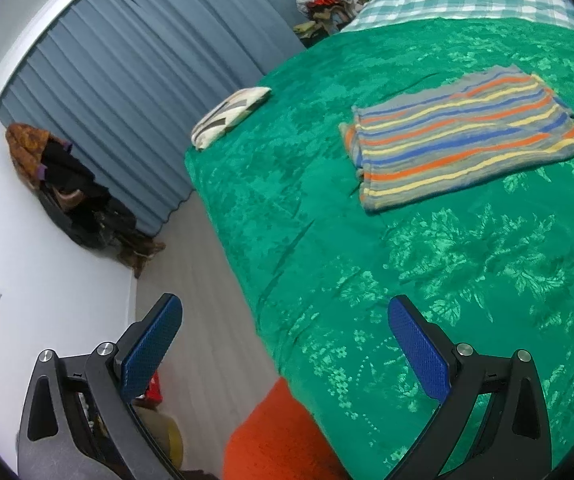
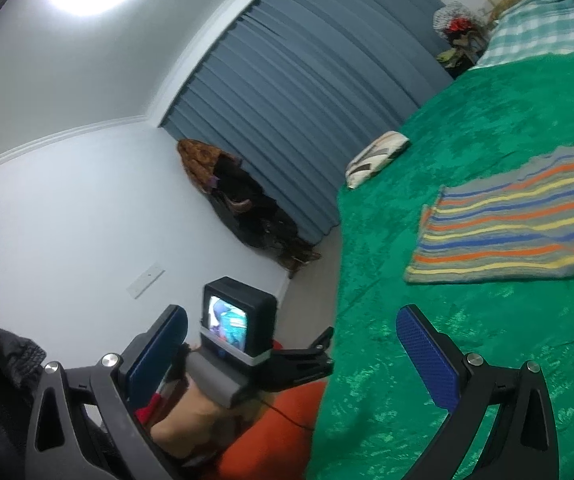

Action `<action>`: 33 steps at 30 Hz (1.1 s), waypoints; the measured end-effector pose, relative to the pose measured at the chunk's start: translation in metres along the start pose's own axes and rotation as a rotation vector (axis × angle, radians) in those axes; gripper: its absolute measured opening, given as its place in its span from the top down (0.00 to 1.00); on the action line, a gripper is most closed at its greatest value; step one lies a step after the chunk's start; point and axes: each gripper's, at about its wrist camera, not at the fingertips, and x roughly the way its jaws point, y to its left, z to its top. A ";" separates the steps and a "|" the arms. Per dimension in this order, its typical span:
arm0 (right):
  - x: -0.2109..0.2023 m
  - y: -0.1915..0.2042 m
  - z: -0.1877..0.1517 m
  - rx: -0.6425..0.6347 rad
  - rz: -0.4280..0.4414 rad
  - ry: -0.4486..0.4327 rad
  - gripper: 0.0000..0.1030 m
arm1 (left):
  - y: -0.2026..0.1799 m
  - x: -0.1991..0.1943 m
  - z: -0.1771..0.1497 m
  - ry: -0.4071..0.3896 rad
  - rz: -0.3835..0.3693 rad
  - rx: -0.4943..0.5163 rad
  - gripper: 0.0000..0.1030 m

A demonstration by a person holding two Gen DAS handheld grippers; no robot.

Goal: Fold small clothes
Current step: 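Bring both tools back over the bed toward the striped sweater, then close both tools on one long edge of the striped sweater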

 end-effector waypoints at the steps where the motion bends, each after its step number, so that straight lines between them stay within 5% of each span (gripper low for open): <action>1: 0.001 -0.002 0.000 0.003 -0.011 0.004 0.00 | 0.000 0.001 -0.001 0.003 -0.006 0.000 0.00; 10: 0.007 -0.025 -0.002 0.056 -0.120 0.028 0.00 | -0.005 0.007 -0.006 0.028 -0.068 -0.004 0.00; 14: 0.013 -0.039 -0.002 0.061 -0.185 0.071 0.00 | -0.013 0.013 -0.010 0.040 -0.168 -0.005 0.00; 19: 0.023 -0.073 0.035 -0.110 -0.488 0.215 0.00 | -0.043 0.012 -0.014 0.030 -0.326 0.046 0.00; 21: 0.018 -0.109 0.069 -0.101 -0.636 0.232 0.03 | -0.056 0.009 -0.010 0.016 -0.375 0.057 0.00; 24: 0.009 -0.183 0.123 0.056 -0.750 0.237 0.31 | -0.075 0.003 0.006 -0.015 -0.478 0.058 0.00; 29: 0.018 -0.306 0.183 0.237 -0.769 0.286 0.31 | -0.115 0.000 0.064 -0.147 -0.723 0.091 0.00; 33: 0.034 -0.362 0.200 0.291 -0.663 0.386 0.36 | -0.169 0.015 0.116 -0.212 -0.891 0.155 0.01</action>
